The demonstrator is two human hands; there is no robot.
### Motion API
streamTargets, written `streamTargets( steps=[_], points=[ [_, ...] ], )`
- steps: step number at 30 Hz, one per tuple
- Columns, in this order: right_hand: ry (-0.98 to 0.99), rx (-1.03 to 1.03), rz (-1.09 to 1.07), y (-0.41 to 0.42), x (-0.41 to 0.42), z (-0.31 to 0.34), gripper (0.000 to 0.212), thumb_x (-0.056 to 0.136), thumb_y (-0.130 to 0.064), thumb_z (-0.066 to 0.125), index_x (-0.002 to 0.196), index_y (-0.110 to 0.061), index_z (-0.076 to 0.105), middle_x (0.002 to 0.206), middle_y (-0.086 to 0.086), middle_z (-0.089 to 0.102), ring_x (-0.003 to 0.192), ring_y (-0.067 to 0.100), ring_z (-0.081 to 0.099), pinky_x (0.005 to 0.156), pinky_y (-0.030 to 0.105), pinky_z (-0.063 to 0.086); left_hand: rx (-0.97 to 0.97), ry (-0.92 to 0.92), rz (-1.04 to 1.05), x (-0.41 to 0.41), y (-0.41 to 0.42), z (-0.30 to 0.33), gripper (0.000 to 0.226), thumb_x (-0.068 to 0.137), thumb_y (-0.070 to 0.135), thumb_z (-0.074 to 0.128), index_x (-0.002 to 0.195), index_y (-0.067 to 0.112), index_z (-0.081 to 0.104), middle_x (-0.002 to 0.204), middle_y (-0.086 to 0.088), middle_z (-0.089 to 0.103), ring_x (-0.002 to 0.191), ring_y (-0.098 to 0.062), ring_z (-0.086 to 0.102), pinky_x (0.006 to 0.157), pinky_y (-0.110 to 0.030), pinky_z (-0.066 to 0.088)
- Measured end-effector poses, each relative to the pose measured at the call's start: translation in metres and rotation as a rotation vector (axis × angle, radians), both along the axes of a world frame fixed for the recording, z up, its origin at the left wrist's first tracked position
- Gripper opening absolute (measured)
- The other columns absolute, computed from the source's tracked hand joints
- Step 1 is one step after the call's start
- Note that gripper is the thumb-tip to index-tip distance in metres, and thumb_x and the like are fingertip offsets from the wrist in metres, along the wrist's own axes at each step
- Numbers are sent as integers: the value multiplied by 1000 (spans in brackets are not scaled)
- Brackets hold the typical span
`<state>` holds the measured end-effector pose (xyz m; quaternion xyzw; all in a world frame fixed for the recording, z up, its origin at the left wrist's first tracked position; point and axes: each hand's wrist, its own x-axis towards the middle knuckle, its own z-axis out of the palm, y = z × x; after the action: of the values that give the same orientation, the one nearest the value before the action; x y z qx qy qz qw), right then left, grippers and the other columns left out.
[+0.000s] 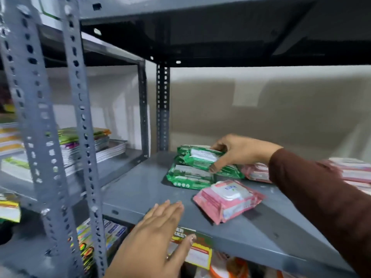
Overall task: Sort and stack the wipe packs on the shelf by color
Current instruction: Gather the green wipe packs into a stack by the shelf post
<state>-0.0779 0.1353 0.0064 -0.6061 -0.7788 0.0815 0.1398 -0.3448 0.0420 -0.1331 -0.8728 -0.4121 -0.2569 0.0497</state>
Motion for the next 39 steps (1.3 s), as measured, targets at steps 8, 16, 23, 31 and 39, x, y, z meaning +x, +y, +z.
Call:
streamTargets(
  steps=[8, 16, 23, 31, 39],
  points=[
    [-83, -95, 0, 63, -42, -21, 59, 60, -51, 87, 107, -25, 65, 100, -9, 65, 91, 16, 61, 72, 26, 44, -87, 11, -22, -17, 9, -5, 63, 95, 61, 20, 110, 31, 74, 117, 21, 69, 111, 0, 62, 107, -20, 21],
    [-85, -185, -72, 58, -49, -20, 100, 40, -67, 82, 128, -23, 61, 128, -2, 65, 109, 18, 62, 101, 35, 49, -182, -250, -18, -15, 10, 6, 53, 81, 80, 24, 106, 57, 65, 111, 40, 58, 107, 36, 36, 97, 4, 26],
    [725, -169, -374, 33, -23, -34, 74, 86, -70, 52, 140, -19, 51, 136, 4, 57, 119, 25, 54, 106, 44, 40, -1038, -1397, -158, -2, 86, 55, 65, 95, 47, 46, 149, 12, 36, 154, -2, 37, 139, -18, 38, 117, -36, 27],
    [1039, -310, -399, 23, -20, -45, 59, 94, -44, 60, 138, -6, 49, 134, 13, 57, 102, 30, 63, 81, 42, 56, -1209, -1409, -149, 33, 124, 61, 91, 93, 62, 40, 150, -6, 17, 150, -24, 37, 134, -33, 43, 113, -41, 33],
    [689, -110, -385, 15, -29, -44, 71, 79, -47, 74, 137, -12, 52, 137, 6, 57, 120, 28, 57, 101, 41, 49, -1101, -1326, -86, 29, 118, 59, 79, 97, 58, 37, 155, 9, 13, 160, -11, 21, 144, -25, 28, 114, -37, 25]
  ],
)
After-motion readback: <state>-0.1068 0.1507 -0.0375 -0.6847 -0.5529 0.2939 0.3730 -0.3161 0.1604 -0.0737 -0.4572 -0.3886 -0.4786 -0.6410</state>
